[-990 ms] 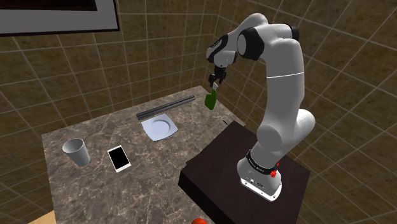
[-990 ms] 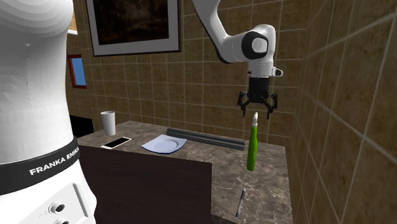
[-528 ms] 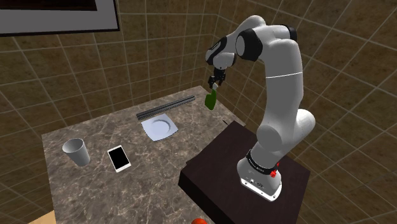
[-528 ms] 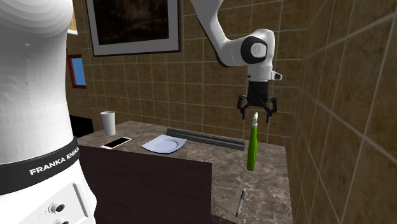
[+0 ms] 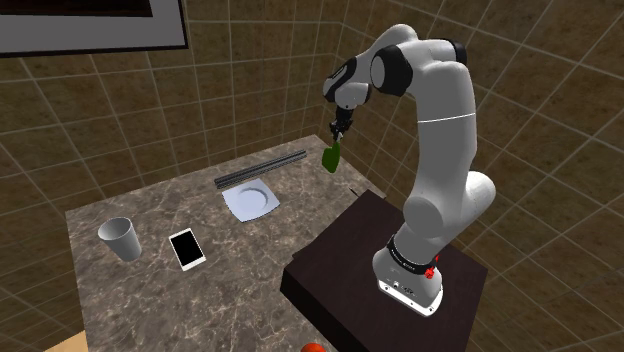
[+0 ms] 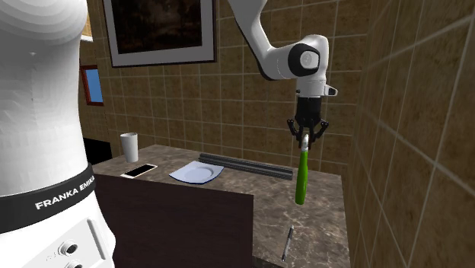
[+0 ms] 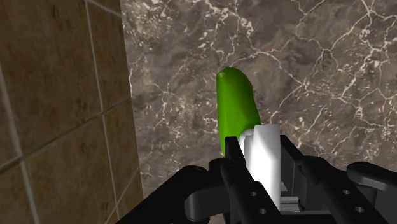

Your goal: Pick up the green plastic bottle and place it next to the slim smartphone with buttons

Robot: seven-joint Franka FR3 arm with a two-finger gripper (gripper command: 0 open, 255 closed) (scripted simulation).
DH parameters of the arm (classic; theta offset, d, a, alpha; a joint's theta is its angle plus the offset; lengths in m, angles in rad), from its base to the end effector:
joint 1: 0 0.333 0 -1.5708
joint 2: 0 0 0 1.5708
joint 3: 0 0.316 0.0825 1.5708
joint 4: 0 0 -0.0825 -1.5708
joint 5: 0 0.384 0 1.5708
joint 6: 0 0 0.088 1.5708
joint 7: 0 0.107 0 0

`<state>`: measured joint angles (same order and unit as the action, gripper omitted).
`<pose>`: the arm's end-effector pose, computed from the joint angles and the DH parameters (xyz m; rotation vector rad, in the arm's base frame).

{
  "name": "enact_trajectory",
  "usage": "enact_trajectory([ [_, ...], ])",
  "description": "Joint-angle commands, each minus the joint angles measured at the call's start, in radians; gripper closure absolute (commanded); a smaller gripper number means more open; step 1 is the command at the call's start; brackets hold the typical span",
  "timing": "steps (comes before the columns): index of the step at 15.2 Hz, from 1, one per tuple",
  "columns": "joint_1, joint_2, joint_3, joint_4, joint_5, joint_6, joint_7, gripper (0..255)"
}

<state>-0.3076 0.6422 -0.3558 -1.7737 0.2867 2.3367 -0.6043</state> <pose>0.5305 -0.3859 0.2128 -3.1171 0.3125 0.0409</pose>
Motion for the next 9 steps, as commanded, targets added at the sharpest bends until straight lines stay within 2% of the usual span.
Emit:
enact_trajectory([
  [1,0.0,0.0,0.0,0.0,0.0,0.0,0.0,255],
  [9,0.011,-0.046,-0.015,-0.001,-0.019,-0.044,0.011,255],
])
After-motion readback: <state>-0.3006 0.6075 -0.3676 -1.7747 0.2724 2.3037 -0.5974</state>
